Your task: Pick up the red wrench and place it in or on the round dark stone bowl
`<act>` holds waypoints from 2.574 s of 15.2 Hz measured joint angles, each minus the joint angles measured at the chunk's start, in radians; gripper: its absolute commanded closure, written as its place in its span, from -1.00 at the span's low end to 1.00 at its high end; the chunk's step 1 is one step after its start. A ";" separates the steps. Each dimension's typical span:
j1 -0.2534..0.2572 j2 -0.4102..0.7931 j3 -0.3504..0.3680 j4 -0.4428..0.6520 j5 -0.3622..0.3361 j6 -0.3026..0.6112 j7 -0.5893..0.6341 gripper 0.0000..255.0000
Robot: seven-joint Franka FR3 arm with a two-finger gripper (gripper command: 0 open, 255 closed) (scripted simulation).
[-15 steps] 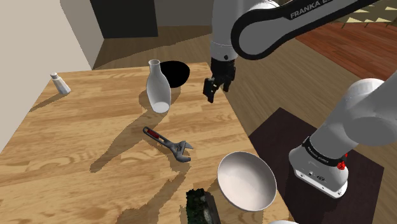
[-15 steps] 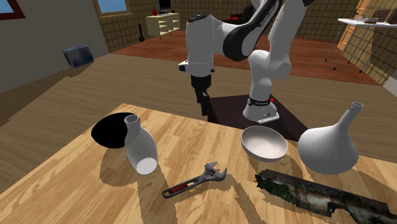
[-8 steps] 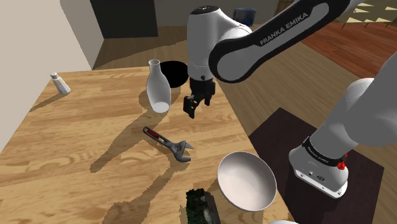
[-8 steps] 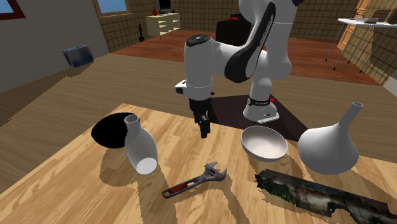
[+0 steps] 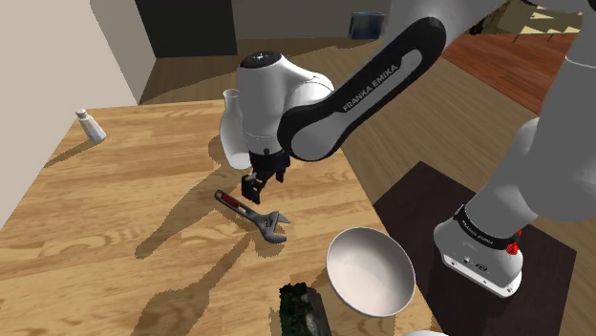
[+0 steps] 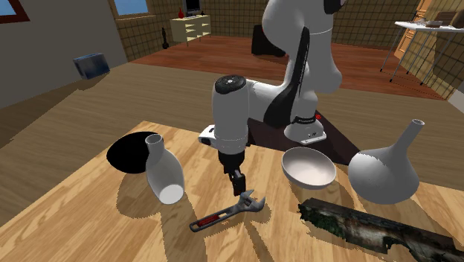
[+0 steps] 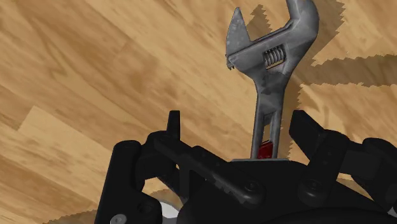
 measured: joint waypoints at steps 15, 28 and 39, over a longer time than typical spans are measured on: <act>0.103 0.252 -0.041 0.158 -0.129 0.087 0.093 -1.00; 0.098 0.242 -0.044 0.157 -0.130 0.083 0.092 1.00; 0.083 0.175 -0.013 0.161 -0.089 0.012 0.068 1.00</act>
